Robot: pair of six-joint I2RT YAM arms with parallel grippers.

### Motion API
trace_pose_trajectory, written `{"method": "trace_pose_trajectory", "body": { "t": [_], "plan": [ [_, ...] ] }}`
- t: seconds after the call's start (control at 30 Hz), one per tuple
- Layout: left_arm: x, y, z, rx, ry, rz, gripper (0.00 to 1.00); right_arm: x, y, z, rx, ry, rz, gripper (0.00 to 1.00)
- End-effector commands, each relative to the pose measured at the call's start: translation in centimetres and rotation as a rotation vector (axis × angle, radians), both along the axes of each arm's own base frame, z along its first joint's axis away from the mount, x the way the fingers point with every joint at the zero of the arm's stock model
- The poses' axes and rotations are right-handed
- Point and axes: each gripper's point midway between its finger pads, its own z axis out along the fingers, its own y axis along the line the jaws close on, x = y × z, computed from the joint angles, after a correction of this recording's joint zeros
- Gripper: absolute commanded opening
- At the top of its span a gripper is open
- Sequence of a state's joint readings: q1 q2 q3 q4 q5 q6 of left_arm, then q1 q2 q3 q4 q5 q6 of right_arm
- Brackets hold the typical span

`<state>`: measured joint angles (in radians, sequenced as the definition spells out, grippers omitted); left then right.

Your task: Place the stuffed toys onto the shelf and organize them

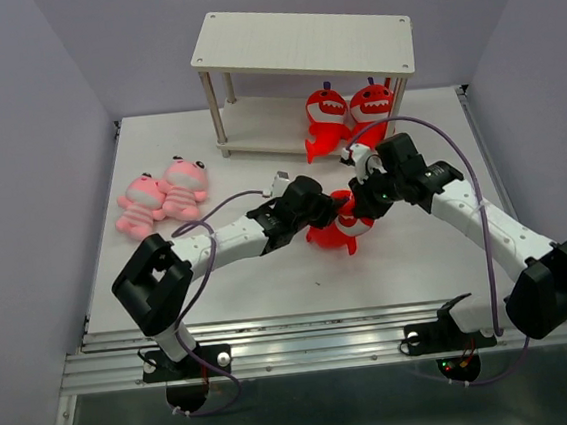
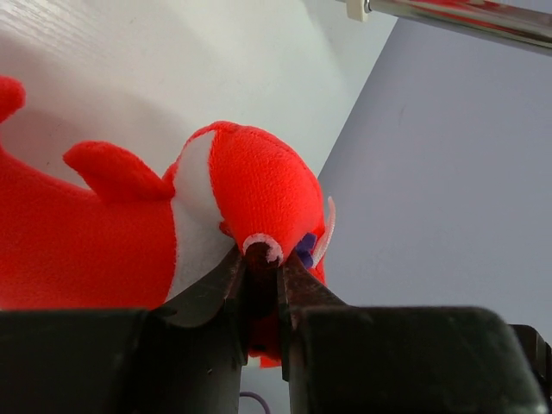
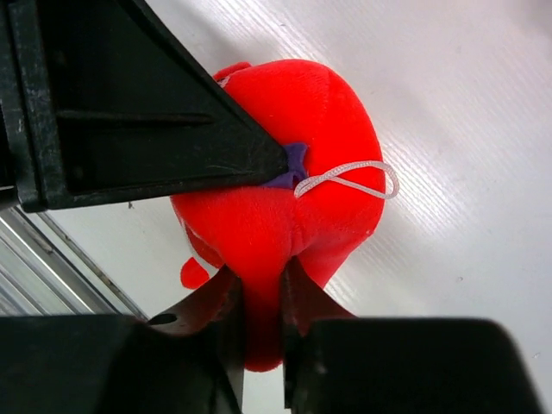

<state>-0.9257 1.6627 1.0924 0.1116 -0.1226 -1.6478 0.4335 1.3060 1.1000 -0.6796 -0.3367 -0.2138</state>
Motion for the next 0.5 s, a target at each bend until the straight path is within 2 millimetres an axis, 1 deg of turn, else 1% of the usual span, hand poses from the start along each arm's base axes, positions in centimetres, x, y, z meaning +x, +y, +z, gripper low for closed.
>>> {"method": "trace_pose_trajectory", "body": {
  "t": [0.0, 0.03, 0.07, 0.1, 0.13, 0.17, 0.2, 0.23, 0.27, 0.3, 0.33, 0.37, 0.4, 0.43, 0.47],
  "plan": [
    [-1.0, -0.7, 8.6, -0.232, -0.138, -0.023, 0.0, 0.1, 1.6, 1.2, 0.053, -0.057, 0.114, 0.1],
    [-1.2, -0.4, 8.6, -0.254, -0.154, -0.024, 0.0, -0.3, 1.8, 1.9, 0.072, -0.076, 0.14, 0.06],
    [-1.1, 0.0, 8.9, -0.254, -0.192, -0.014, 0.0, -0.4, 1.8, 2.2, 0.071, -0.091, 0.157, 0.01],
    [-1.4, 0.5, 10.2, -0.222, -0.312, -0.061, 0.33, -0.6, 1.7, 2.9, 0.079, -0.113, 0.165, 0.01],
    [-1.8, 1.0, 9.6, -0.177, -0.367, -0.089, 0.43, -0.8, 1.6, 3.2, 0.077, -0.121, 0.169, 0.01],
    [-2.2, 1.5, 11.0, -0.186, -0.426, -0.104, 0.51, -0.9, 1.5, 3.4, 0.071, -0.136, 0.176, 0.01],
    [-2.6, 1.9, 11.2, -0.17, -0.468, -0.124, 0.56, -1.0, 1.4, 3.7, 0.072, -0.146, 0.18, 0.01],
    [-3.0, 2.4, 11.4, -0.159, -0.526, -0.141, 0.64, -1.2, 1.0, 4.2, 0.074, -0.159, 0.175, 0.01],
    [-3.4, 2.9, 11.5, -0.108, -0.595, -0.173, 0.74, -1.4, 0.9, 4.4, 0.075, -0.167, 0.177, 0.01],
    [-4.0, 3.8, 12.9, -0.11, -0.654, -0.178, 0.84, -1.6, 0.9, 4.6, 0.079, -0.171, 0.185, 0.01],
    [-4.5, 4.5, 12.7, -0.092, -0.697, -0.189, 0.86, -1.8, 0.5, 4.9, 0.08, -0.175, 0.178, 0.01],
    [-4.7, 5.1, 12.8, -0.041, -0.763, -0.216, 0.87, -2.0, 0.5, 5.1, 0.085, -0.177, 0.187, 0.01],
    [-5.4, 6.2, 14.1, -0.03, -0.827, -0.221, 0.88, -2.2, 0.5, 5.3, 0.1, -0.171, 0.192, 0.01],
    [-5.8, 6.7, 14.4, -0.002, -0.87, -0.236, 0.89, -2.6, 0.6, 5.4, 0.113, -0.165, 0.204, 0.01],
    [-6.7, 7.6, 14.9, 0.008, -0.917, -0.262, 0.89, -2.9, 0.4, 5.5, 0.122, -0.152, 0.207, 0.01]
  ]
}}
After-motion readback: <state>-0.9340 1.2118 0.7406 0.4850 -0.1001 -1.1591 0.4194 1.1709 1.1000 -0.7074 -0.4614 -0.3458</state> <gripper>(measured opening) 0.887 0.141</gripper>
